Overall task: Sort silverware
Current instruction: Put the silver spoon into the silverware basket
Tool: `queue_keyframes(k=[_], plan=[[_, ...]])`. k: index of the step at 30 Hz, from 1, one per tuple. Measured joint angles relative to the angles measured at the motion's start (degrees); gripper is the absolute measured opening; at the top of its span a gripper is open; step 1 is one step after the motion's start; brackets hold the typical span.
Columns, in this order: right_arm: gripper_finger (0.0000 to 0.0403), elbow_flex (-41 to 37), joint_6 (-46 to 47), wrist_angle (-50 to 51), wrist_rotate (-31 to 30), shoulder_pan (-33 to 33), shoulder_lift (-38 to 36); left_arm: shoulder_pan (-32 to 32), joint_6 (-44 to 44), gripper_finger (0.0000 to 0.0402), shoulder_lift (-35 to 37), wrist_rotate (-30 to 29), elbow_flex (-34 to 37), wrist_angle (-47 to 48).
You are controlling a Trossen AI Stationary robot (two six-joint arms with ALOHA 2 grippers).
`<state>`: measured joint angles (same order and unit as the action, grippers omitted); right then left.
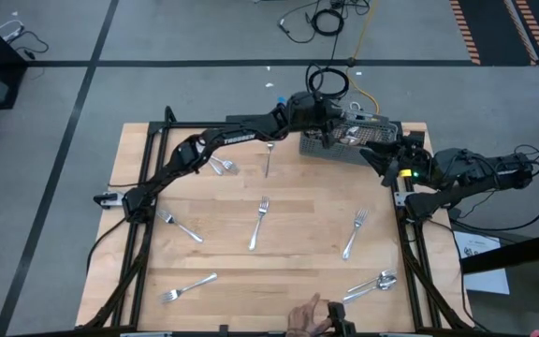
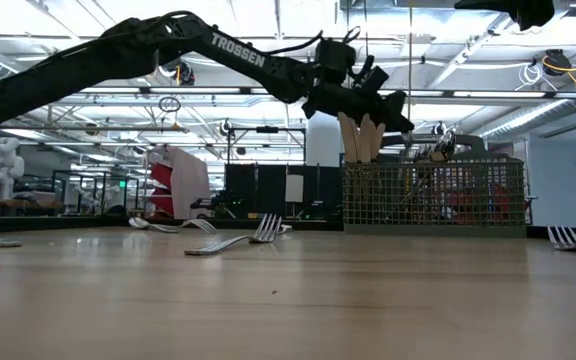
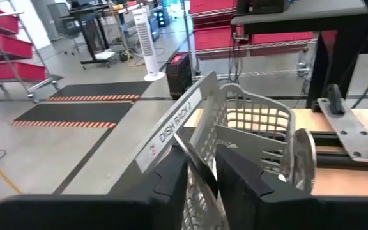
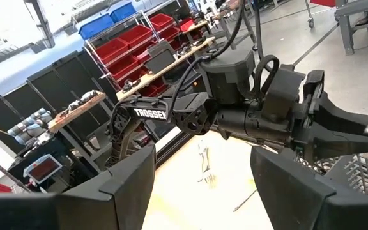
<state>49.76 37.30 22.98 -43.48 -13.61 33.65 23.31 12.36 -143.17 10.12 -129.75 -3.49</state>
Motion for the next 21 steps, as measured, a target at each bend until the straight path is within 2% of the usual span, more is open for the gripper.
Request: queue_keyframes(k=[6, 10, 14, 17, 21], plan=[[0.0247, 0.0, 0.0, 0.0, 0.08, 0.0, 0.0, -0.73, 0.04, 0.0133, 0.0, -1.59, 0.0, -1.81], [0.0247, 0.0, -0.04, 0.0, 0.28, 0.0, 0.14, -0.9, -1.22, 0.0139, 0.08, -1.61, -0.04, -7.05], [0.0247, -0.02, -0.94, 0.11, 0.31, 0.0, 0.46, -0.83, -1.89, 0.014, 0.83, -1.61, 0.0, -8.12], [0.0247, -0.04, -0.92, 0.13, 1.77, 0.02, 0.42, -0.83, -1.96, 0.014, 3.78, -0.92, 0.02, -7.55], [0.0247, -0.04, -0.15, 0.11, 5.89, 0.02, 0.42, -0.88, -2.31, 0.014, 10.43, 3.74, -0.11, -3.25]])
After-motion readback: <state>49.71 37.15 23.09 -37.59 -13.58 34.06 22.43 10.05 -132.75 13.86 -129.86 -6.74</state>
